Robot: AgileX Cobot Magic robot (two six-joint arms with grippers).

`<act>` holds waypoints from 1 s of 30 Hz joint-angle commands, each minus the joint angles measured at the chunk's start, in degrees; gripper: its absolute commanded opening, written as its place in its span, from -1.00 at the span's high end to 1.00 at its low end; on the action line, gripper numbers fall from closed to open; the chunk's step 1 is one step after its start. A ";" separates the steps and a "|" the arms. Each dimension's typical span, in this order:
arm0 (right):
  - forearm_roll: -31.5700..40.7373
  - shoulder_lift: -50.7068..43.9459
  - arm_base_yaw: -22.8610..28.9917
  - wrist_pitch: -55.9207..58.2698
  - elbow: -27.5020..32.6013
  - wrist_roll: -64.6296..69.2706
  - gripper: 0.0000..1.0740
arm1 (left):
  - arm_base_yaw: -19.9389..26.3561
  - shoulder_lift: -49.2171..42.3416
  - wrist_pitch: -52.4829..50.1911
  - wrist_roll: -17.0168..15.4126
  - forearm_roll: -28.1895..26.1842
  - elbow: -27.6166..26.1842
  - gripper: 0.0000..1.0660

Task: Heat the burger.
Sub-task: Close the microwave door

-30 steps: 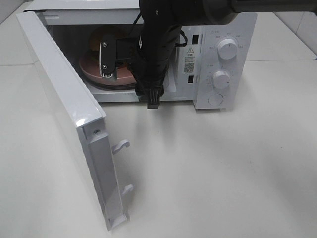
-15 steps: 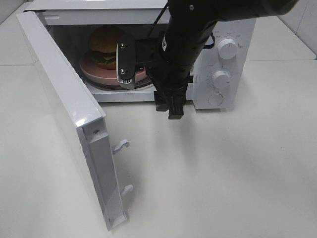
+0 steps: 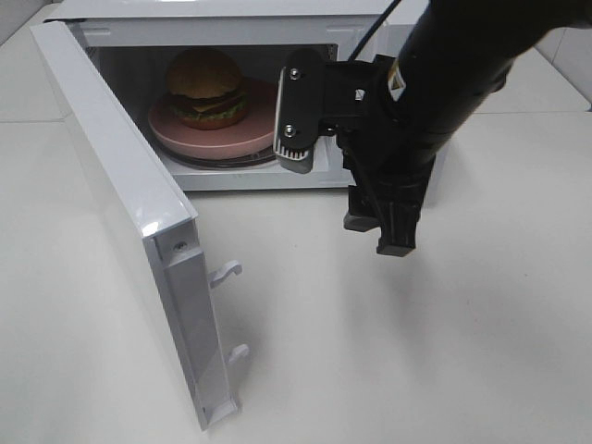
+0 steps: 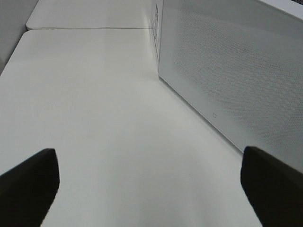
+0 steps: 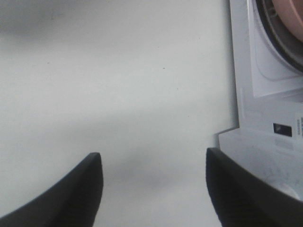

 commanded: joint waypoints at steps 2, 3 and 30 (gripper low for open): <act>-0.17 -6.36 0.17 0.11 5.61 4.58 -0.23 | 0.00 -0.80 0.11 -0.17 0.23 0.11 -0.79; -0.06 -7.56 0.17 0.23 6.76 5.67 -0.25 | 0.00 -0.80 0.11 -0.17 0.23 0.11 -0.79; 2.75 -26.87 -25.10 4.41 21.89 40.57 -0.42 | 0.00 -0.80 0.11 -0.17 0.23 0.11 -0.79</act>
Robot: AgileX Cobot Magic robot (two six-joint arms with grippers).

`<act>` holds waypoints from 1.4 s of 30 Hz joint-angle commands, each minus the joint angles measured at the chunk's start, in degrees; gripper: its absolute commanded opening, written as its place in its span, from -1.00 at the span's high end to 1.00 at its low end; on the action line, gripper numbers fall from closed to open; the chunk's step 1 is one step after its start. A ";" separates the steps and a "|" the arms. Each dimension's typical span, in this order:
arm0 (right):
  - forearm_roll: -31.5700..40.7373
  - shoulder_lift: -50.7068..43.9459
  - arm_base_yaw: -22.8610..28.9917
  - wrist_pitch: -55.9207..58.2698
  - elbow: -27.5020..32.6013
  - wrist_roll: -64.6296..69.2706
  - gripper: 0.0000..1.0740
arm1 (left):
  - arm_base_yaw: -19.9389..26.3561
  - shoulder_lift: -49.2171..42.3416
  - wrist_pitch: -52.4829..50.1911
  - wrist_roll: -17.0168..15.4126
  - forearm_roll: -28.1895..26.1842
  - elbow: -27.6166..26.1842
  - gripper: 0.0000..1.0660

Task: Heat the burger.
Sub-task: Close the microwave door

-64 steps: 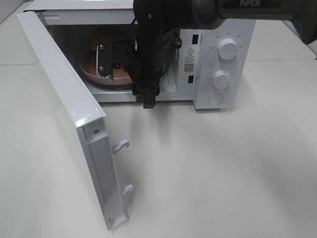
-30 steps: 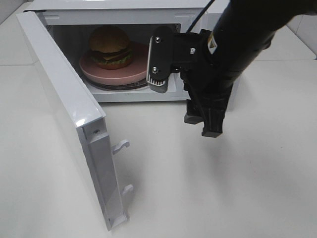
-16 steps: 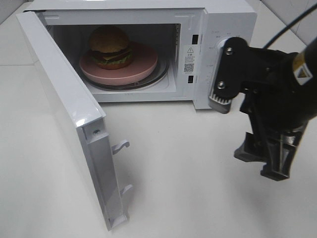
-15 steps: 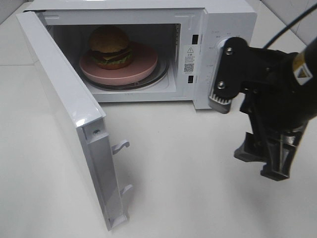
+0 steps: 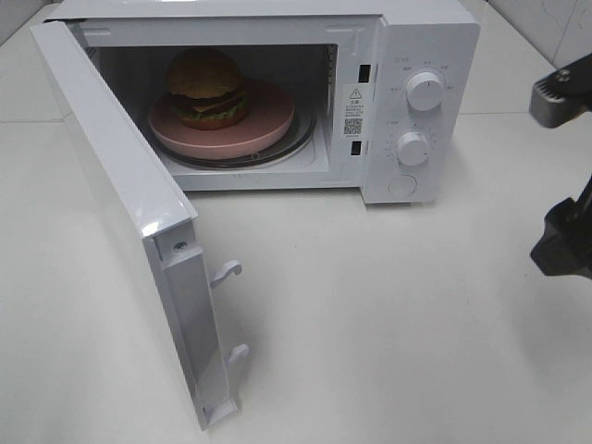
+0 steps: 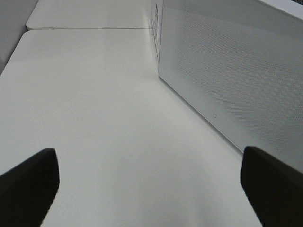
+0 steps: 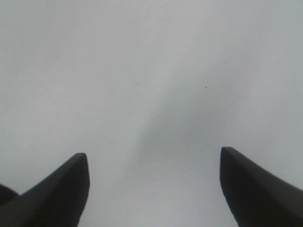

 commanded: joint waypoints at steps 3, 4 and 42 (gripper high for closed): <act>3.21 -0.40 -10.14 -1.38 0.34 7.16 -0.42 | 0.00 -0.80 0.11 -0.17 0.23 0.11 -0.79; 4.93 -0.40 -13.52 -1.38 0.34 8.37 -0.42 | 0.00 -0.80 0.11 -0.17 0.23 0.11 -0.79; 9.00 -61.65 -20.23 11.29 14.61 8.59 -0.42 | 0.00 -0.80 0.11 -0.17 0.23 0.11 -0.79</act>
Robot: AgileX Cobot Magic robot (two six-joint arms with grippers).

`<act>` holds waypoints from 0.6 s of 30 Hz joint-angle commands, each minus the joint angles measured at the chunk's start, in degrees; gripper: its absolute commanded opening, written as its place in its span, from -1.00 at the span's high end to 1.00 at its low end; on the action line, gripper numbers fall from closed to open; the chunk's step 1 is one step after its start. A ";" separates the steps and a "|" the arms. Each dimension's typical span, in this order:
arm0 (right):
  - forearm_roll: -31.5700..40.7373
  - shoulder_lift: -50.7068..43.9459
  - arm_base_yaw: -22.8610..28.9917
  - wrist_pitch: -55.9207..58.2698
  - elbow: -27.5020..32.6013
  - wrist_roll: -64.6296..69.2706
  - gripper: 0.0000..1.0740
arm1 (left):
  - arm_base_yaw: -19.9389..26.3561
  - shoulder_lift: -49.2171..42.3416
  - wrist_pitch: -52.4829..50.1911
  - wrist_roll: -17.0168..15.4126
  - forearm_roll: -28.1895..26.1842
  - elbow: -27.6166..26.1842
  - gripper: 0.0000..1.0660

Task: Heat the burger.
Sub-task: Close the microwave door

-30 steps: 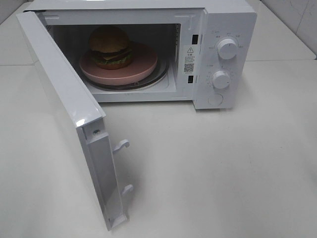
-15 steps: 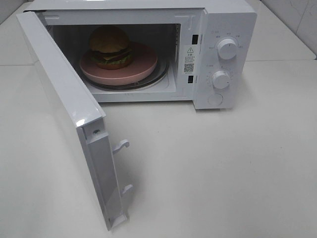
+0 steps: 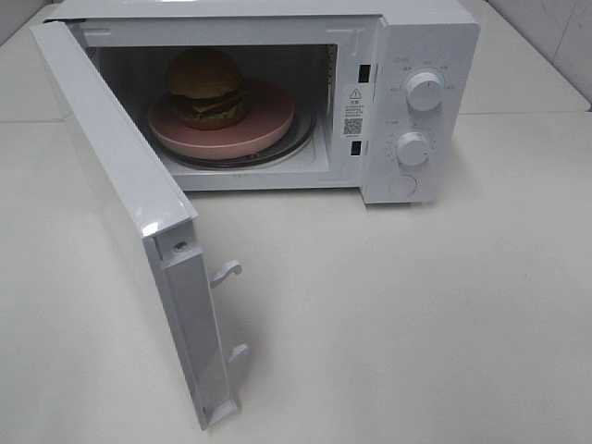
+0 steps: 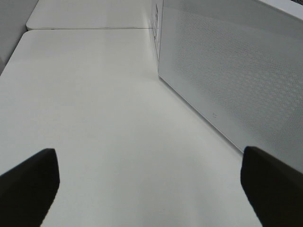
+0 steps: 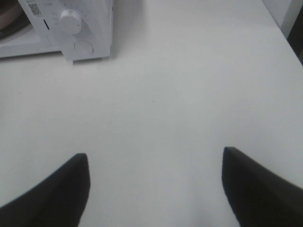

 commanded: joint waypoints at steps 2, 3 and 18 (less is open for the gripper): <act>0.69 -4.30 -0.34 -0.46 0.23 -1.20 -0.42 | 0.00 -0.80 0.11 -0.17 0.23 0.11 -0.79; 0.69 -4.30 -0.34 -0.46 0.23 -1.20 -0.42 | 0.00 -0.80 0.11 -0.17 0.23 0.11 -0.79; 0.06 -8.14 3.78 -0.46 0.23 -0.69 -0.44 | 0.00 -0.69 0.11 -0.17 0.23 0.11 -0.79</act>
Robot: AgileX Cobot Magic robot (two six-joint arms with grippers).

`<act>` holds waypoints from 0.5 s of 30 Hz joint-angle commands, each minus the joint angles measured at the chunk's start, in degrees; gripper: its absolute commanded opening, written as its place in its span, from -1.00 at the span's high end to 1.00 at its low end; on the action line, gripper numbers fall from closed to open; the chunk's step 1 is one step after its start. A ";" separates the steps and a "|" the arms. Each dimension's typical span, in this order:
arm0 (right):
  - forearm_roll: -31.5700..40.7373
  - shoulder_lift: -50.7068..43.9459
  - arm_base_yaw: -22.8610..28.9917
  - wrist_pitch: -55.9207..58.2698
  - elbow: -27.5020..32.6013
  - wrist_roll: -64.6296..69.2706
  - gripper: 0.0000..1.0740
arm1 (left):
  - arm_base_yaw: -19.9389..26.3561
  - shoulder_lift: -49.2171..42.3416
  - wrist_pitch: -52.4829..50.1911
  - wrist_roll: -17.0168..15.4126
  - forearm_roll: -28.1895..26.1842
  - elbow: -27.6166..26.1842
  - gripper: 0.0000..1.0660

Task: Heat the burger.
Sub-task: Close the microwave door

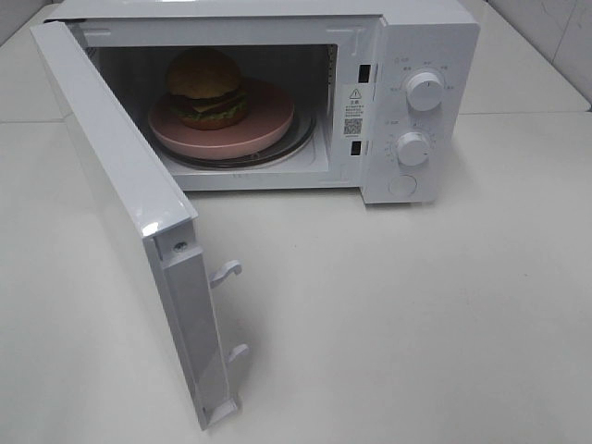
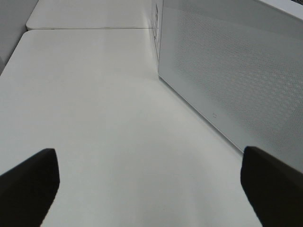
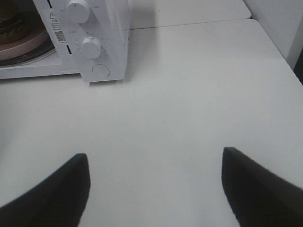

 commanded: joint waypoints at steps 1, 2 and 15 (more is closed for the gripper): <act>-1.43 -1.43 1.83 -0.34 0.00 1.43 -0.49 | 0.00 -0.69 0.11 -0.17 0.23 0.11 -0.79; -1.55 -1.43 1.83 -0.34 0.00 1.66 -0.54 | 0.00 -0.69 0.11 -0.17 0.23 0.11 -0.79; -1.32 -1.43 1.83 -0.34 0.00 0.92 -0.78 | 0.00 -0.69 0.11 -0.17 0.23 0.11 -0.79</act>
